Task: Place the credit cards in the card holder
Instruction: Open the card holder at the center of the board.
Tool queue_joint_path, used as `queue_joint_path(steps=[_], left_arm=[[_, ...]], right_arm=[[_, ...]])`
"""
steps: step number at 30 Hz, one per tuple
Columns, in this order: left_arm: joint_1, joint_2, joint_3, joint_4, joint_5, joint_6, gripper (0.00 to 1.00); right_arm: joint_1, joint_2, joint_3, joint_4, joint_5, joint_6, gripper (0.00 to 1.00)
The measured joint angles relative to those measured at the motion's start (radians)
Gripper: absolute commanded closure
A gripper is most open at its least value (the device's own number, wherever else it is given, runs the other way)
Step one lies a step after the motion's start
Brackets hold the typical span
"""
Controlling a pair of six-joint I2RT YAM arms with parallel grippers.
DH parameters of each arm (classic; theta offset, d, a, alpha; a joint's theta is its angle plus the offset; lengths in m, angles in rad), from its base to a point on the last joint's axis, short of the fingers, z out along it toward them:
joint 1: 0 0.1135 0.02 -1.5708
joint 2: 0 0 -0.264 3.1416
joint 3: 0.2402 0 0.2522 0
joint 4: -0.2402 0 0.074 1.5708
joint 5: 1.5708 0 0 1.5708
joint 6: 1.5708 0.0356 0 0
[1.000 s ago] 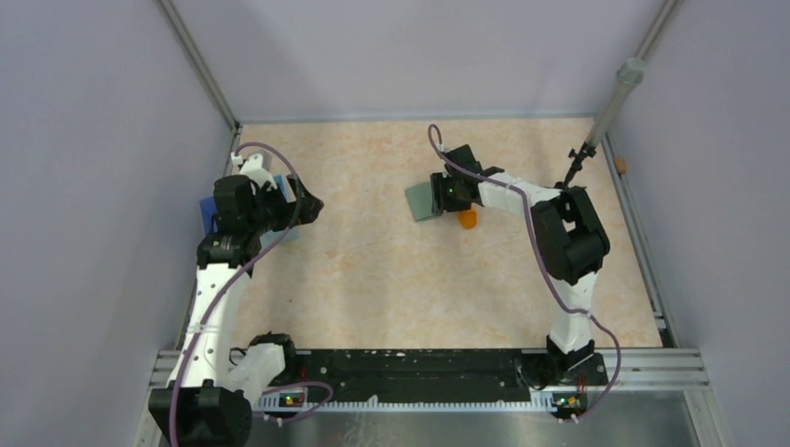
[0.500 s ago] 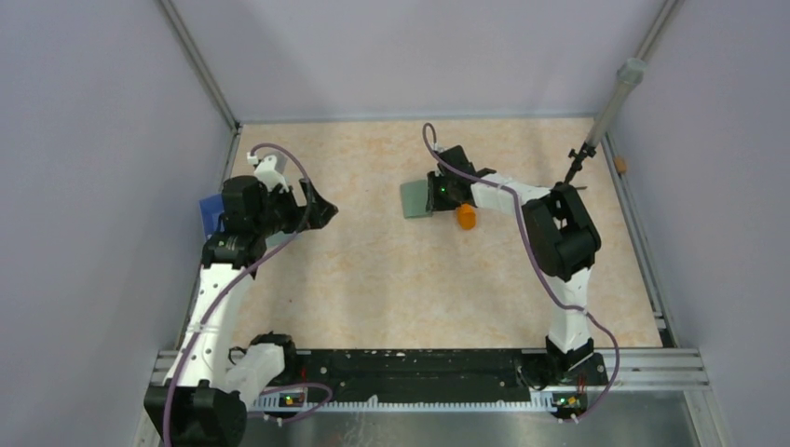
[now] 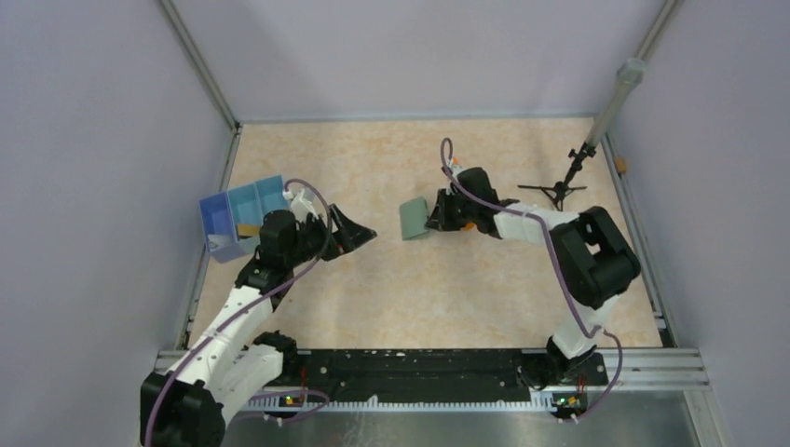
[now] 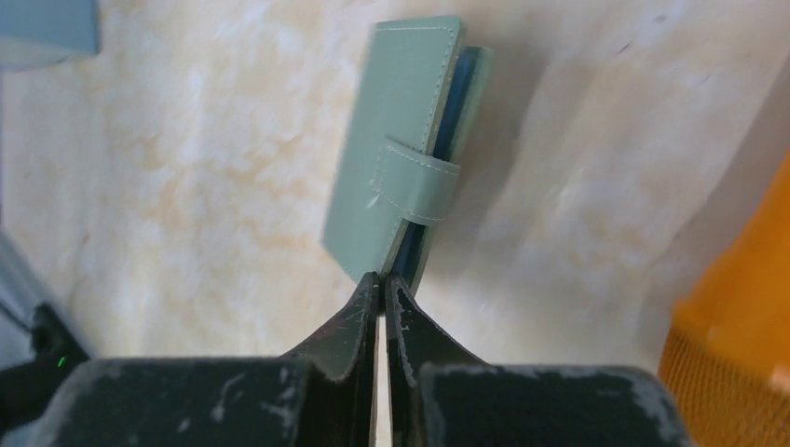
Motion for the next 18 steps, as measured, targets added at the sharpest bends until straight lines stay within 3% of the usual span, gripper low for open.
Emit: queue_joint_path(steps=[8,18], left_arm=[[-0.023,0.013,-0.052,0.236,0.047,-0.190,0.01],[-0.140,0.134,-0.053,0.457,0.106,-0.307,0.01]], right_arm=[[0.000,-0.357,-0.269,0.196,-0.187,0.072,1.00],[0.005,-0.637,-0.377,0.414,-0.363,0.185,1.00]])
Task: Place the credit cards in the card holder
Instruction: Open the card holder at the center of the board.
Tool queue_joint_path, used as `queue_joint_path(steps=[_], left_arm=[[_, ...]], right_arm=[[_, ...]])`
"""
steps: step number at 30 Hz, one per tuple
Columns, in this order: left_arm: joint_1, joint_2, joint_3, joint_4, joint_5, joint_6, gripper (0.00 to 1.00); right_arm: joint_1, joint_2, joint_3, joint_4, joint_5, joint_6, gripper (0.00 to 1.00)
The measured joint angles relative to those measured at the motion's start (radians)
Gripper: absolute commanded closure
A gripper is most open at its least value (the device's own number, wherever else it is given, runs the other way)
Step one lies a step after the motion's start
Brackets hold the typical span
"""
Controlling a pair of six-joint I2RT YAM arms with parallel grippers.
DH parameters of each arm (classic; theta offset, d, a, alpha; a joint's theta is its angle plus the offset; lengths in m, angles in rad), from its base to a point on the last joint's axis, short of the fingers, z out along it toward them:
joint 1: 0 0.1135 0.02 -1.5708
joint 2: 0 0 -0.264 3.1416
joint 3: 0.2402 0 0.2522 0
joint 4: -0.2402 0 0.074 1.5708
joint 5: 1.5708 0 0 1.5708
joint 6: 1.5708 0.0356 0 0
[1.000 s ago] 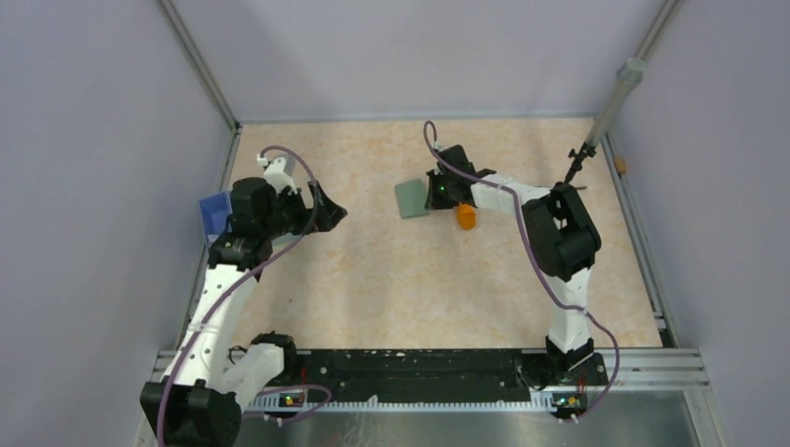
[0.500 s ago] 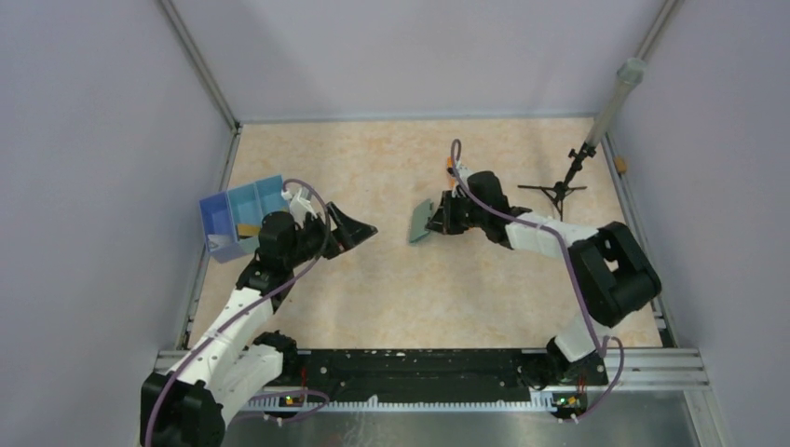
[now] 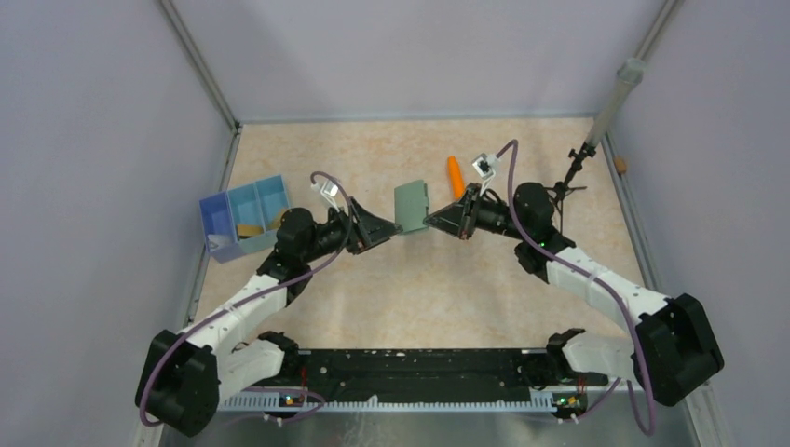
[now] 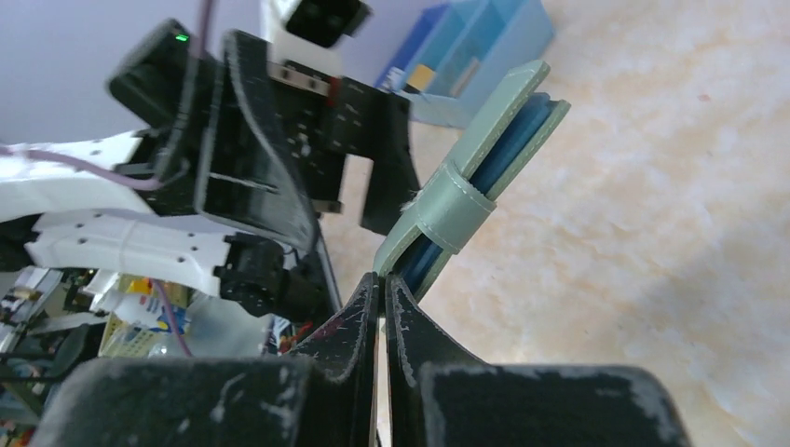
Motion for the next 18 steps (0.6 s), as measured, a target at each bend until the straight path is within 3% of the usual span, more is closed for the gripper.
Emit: queue_joint_path(steps=[4,8,10,12,17,18], left_arm=[[-0.045,0.035,0.000,0.096,0.032,-0.048,0.04],[-0.068,0.047,0.000,0.208,0.060,-0.095,0.28],[-0.074,0.049,0.000,0.256,0.070,-0.114,0.34],[-0.077,0.049,0.000,0.298,0.079,-0.128,0.47],[-0.077,0.049,0.000,0.342,0.082,-0.141,0.91],[-0.077,0.048,0.000,0.349,0.084,-0.141,0.98]], right_arm=[[0.002,-0.048,-0.002,0.076,-0.059,0.039,1.00],[0.008,-0.071,-0.002,0.124,-0.104,0.061,1.00],[0.011,-0.073,-0.002,0.140,-0.123,0.070,1.00],[0.015,-0.073,-0.002,0.146,-0.140,0.075,1.00],[0.019,-0.073,-0.002,0.145,-0.179,0.083,1.00],[0.019,-0.073,-0.001,0.135,-0.179,0.082,0.91]])
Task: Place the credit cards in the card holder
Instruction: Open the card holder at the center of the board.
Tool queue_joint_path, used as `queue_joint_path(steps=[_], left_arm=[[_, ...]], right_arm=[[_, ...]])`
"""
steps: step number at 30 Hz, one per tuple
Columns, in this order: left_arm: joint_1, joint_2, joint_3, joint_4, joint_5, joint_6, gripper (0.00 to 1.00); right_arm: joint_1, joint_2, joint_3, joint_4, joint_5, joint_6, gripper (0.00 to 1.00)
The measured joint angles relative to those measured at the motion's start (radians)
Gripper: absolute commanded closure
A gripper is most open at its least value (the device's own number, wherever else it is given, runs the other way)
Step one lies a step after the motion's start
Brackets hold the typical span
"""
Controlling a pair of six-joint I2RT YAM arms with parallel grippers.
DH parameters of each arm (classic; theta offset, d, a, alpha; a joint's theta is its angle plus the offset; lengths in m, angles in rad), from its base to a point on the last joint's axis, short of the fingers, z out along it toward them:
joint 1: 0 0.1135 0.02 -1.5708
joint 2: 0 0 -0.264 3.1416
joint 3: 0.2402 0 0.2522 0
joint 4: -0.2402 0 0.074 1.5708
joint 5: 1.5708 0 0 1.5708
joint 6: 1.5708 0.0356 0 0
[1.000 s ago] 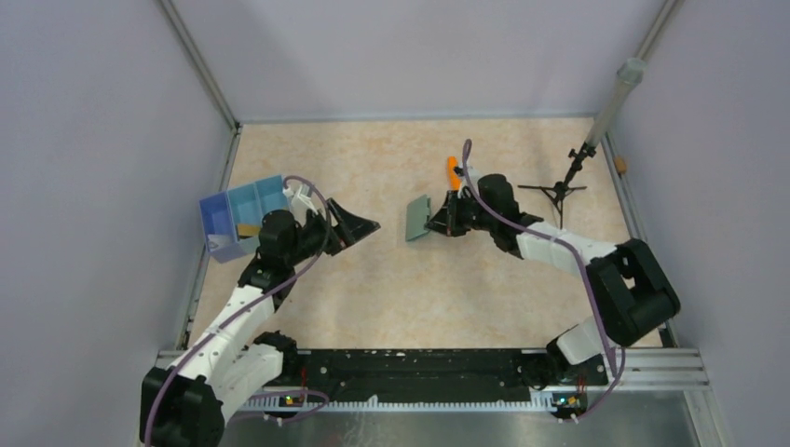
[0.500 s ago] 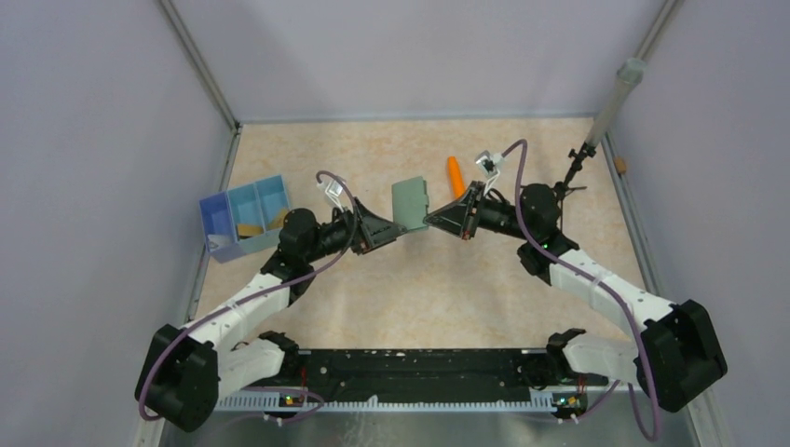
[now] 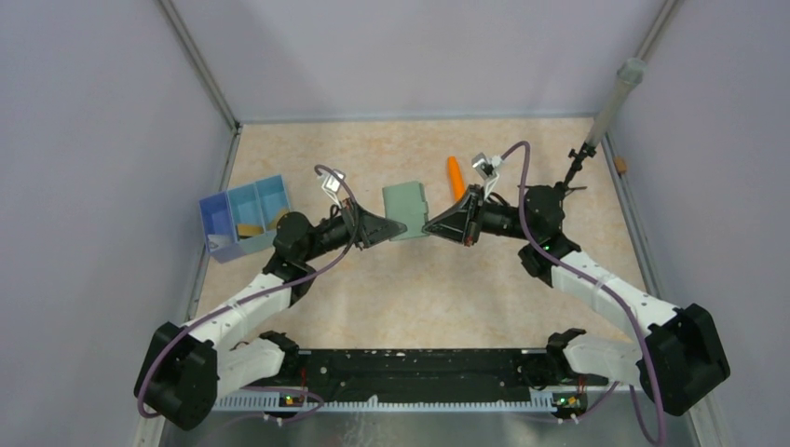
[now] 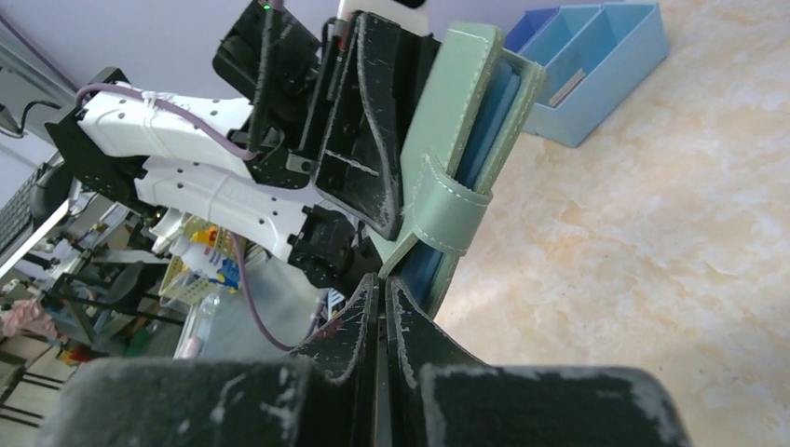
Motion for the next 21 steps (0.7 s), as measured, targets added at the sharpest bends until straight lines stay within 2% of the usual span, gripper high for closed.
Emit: queue_joint_path(steps=[4,5,6,11,16,21], left_arm=[[-0.001,-0.027,0.000,-0.026,0.005,0.050,1.00],[-0.001,-0.043,0.000,-0.053,0.005,0.077,1.00],[-0.001,-0.062,0.000,-0.086,0.002,0.108,1.00],[-0.009,-0.173,0.016,-0.288,0.007,0.280,1.00],[-0.027,-0.243,0.049,-0.447,0.040,0.411,1.00],[-0.053,-0.238,0.059,-0.547,0.054,0.477,1.00]], right_arm=[[0.001,-0.002,0.020,-0.102,0.005,-0.033,0.35],[0.003,-0.006,0.032,-0.150,0.013,-0.055,0.27],[0.004,-0.010,0.044,-0.188,0.021,-0.069,0.23],[0.008,-0.045,0.092,-0.327,0.083,-0.150,0.17],[0.008,-0.030,0.108,-0.346,0.085,-0.166,0.17],[0.023,0.024,0.125,-0.322,0.083,-0.159,0.24]])
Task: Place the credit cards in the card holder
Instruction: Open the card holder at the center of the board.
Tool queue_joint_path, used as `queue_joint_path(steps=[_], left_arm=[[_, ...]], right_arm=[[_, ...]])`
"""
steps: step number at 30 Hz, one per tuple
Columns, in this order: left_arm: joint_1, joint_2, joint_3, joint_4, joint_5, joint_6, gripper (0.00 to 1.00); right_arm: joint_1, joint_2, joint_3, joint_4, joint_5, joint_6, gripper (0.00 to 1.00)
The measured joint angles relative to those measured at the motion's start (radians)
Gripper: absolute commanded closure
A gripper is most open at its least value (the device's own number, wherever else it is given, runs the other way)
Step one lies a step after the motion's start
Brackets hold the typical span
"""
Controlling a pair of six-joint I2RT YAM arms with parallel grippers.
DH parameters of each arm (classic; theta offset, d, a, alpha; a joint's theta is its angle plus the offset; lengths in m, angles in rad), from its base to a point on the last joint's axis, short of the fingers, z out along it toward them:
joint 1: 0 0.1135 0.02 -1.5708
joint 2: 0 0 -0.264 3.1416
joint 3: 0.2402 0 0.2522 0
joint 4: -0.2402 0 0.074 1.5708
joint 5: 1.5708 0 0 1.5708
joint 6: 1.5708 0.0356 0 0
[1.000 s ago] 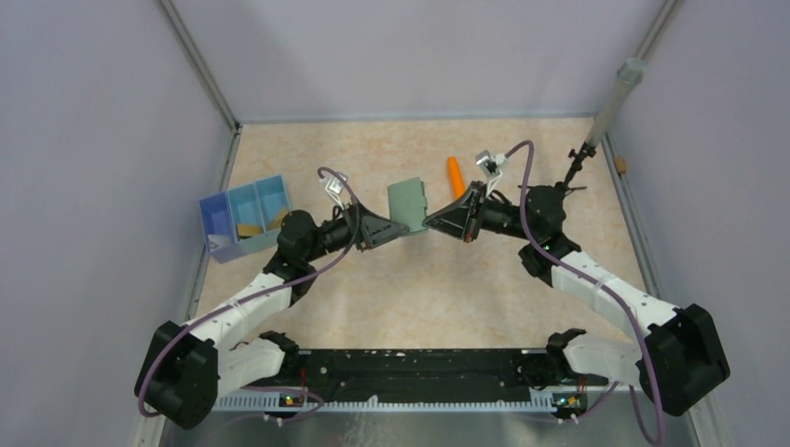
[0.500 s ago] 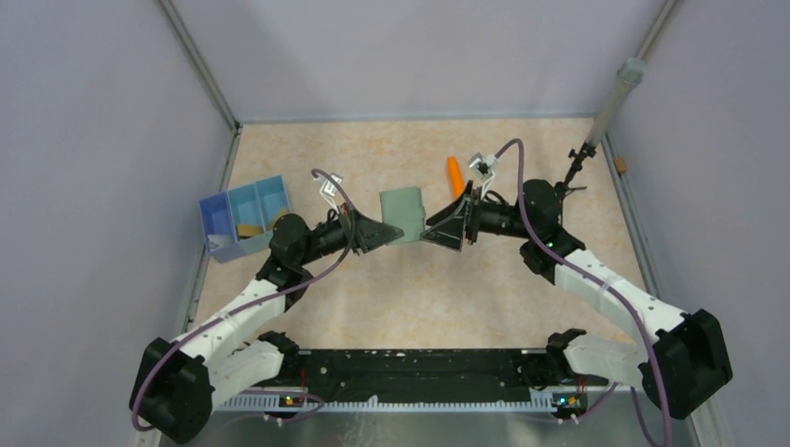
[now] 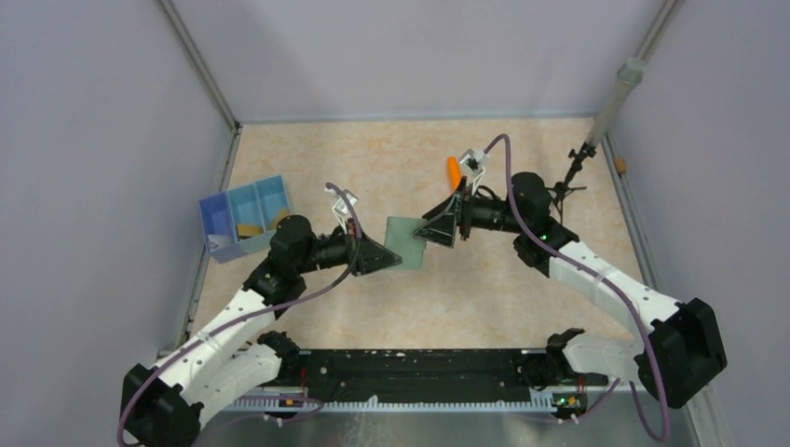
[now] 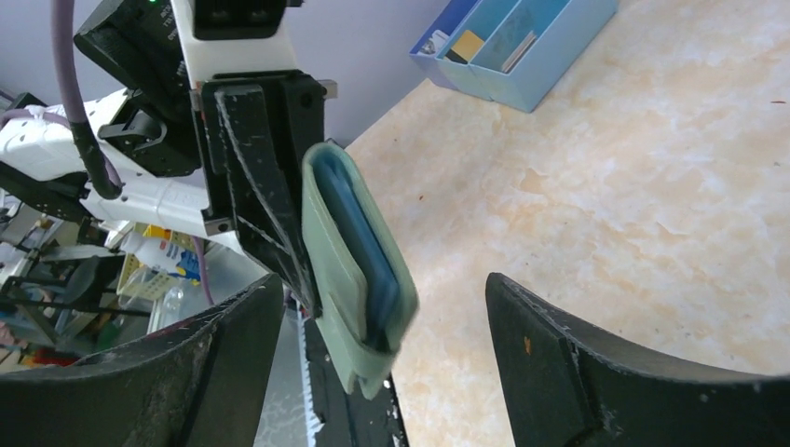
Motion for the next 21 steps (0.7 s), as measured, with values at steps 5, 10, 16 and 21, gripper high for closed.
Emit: queue_joint_path(steps=[5,10,16,21], left_arm=[[-0.028,0.044,0.029,-0.085,-0.024,0.047,1.00],[-0.043,0.061,0.045,-0.119,-0.047,0.066,0.66],[-0.044,0.066,0.093,-0.213,-0.161,0.062,0.03],[-0.039,0.037,0.139,-0.294,-0.336,-0.037,0.01]], right_arm=[[0.039,0.031,0.019,0.018,0.000,0.000,0.58],[0.055,0.050,0.041,-0.004,0.015,-0.039,1.00],[0.063,0.040,0.068,-0.131,0.120,-0.163,1.00],[0.076,-0.025,0.060,-0.185,0.311,-0.296,1.00]])
